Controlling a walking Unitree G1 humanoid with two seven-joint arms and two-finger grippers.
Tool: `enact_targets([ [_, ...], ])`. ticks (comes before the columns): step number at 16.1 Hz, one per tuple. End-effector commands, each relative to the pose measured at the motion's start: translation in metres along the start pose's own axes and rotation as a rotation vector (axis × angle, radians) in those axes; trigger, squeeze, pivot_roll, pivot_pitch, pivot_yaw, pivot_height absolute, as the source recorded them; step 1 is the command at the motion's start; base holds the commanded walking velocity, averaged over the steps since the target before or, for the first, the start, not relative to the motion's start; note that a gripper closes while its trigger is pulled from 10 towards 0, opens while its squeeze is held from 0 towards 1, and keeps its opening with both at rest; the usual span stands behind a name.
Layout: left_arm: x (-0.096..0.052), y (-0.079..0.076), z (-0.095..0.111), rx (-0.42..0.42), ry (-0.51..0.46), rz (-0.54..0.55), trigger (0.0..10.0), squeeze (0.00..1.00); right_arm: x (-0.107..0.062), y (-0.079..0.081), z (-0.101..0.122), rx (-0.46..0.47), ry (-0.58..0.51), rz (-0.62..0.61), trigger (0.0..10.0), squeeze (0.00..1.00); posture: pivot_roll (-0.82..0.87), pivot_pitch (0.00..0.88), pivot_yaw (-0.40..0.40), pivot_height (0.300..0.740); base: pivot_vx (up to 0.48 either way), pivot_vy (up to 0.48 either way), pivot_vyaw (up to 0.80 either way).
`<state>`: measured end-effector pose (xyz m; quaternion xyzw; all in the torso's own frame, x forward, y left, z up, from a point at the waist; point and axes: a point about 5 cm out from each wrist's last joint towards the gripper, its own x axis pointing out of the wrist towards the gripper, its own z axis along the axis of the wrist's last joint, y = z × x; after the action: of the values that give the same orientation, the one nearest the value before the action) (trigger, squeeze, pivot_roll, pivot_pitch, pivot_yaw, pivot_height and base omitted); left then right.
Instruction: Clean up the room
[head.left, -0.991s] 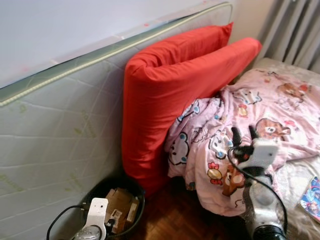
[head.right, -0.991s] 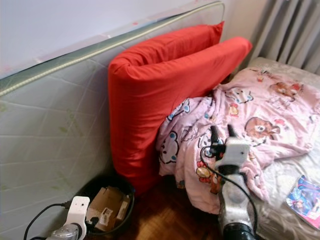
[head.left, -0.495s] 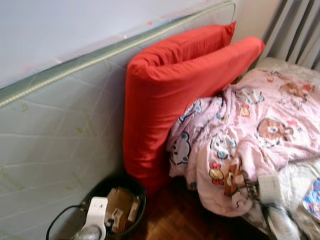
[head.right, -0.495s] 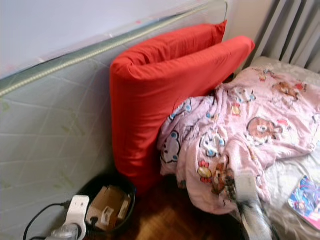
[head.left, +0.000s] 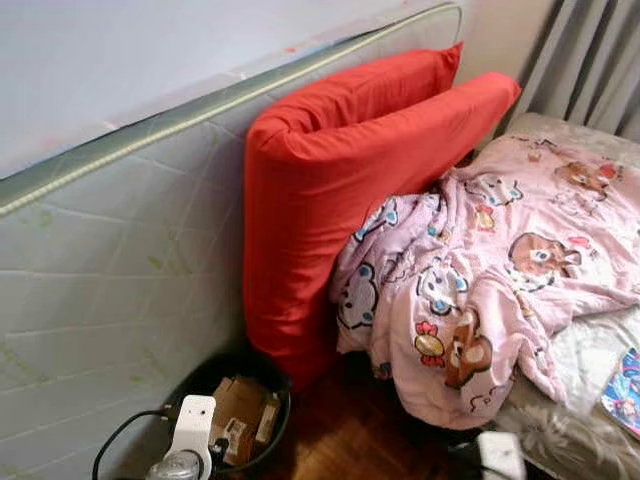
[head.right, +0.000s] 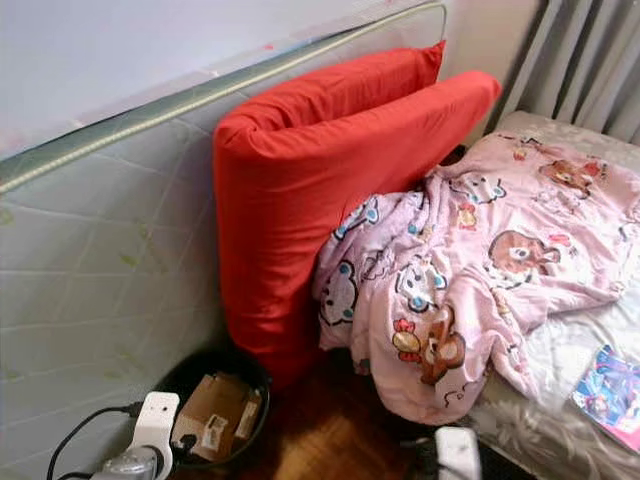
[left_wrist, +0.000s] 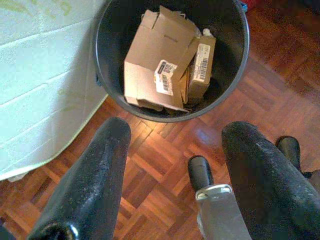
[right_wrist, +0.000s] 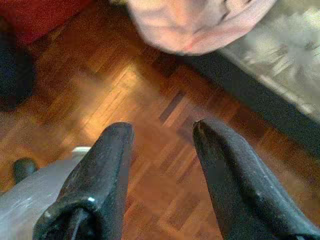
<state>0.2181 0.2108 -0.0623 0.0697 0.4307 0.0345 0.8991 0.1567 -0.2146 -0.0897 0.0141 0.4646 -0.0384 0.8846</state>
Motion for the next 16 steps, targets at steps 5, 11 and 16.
enact_targets([
  [5,-0.003,0.002,0.014,-0.122,-0.199,0.029,10.0,0.0,0.005,0.012,0.012,0.029,0.01,0.008,10.0,0.0,-0.08,0.0,-0.007,0.74,0.0,0.0,0.0],
  [11,-0.035,0.007,0.161,-0.011,-0.908,-0.028,10.0,0.0,0.008,0.012,0.023,0.045,0.008,-0.022,10.0,0.0,-0.09,0.0,0.007,0.74,0.0,0.0,0.0],
  [16,-0.028,0.007,0.158,0.235,-0.809,0.007,10.0,0.0,0.008,0.011,0.024,0.073,-0.008,-0.03,10.0,0.0,-0.08,0.0,0.025,0.74,0.0,0.0,0.0],
])
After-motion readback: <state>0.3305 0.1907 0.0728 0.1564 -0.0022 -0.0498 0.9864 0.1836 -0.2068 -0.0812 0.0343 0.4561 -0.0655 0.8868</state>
